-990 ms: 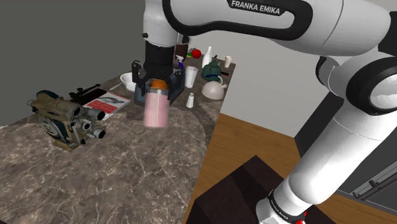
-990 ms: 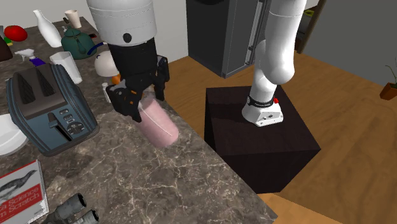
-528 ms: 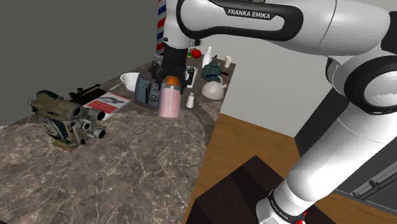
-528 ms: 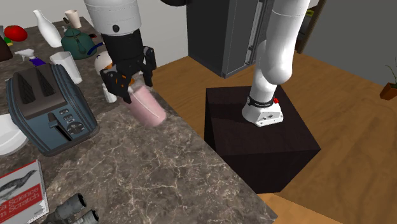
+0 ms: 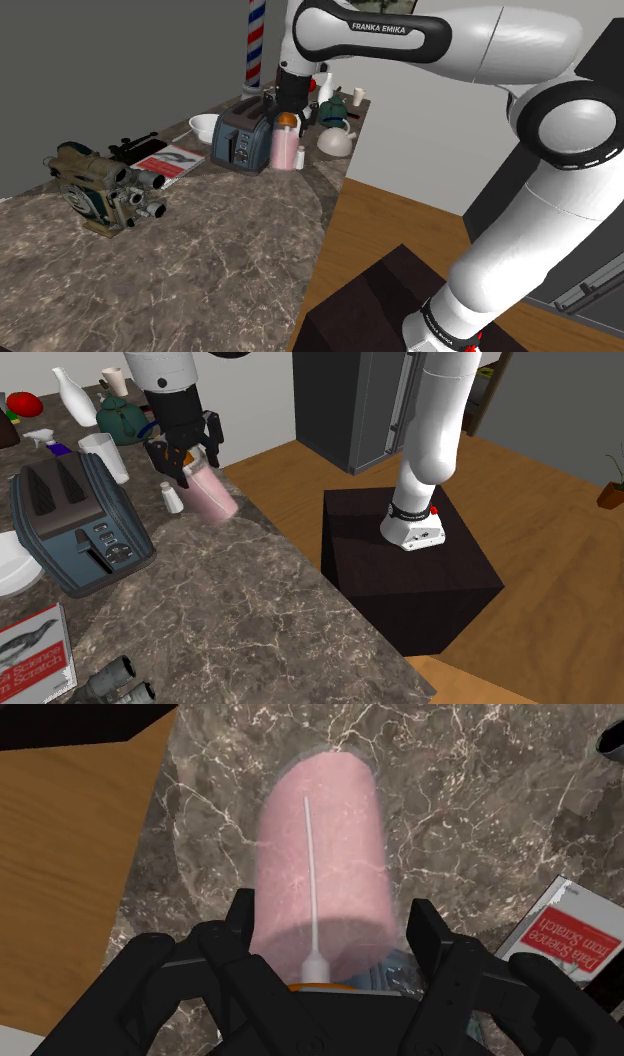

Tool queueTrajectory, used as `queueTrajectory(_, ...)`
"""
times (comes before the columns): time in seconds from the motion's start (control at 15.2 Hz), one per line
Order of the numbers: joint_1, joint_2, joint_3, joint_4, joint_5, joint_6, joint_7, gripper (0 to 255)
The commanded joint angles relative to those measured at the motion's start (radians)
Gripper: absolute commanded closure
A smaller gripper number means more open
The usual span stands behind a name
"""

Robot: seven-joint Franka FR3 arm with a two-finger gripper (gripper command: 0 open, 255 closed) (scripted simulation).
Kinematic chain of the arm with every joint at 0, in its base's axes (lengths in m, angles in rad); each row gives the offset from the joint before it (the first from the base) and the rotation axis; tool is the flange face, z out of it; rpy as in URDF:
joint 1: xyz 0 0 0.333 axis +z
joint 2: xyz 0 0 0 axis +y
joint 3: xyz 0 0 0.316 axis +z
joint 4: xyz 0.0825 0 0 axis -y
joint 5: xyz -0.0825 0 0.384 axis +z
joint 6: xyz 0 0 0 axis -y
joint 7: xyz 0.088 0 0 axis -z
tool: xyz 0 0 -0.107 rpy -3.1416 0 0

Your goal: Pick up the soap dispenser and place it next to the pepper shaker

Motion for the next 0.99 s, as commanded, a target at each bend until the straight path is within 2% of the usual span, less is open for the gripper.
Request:
queueTrajectory(0.0, -0.021, 0.019, -0.019, 0.013, -0.008, 0.004, -0.042, 255)
queueTrajectory(0.46, -0.085, 0.116, -0.078, 0.094, -0.047, 0.01, -0.163, 255)
queueTrajectory(0.92, -0.132, 0.259, -0.129, 0.25, -0.095, -0.012, -0.27, 255)
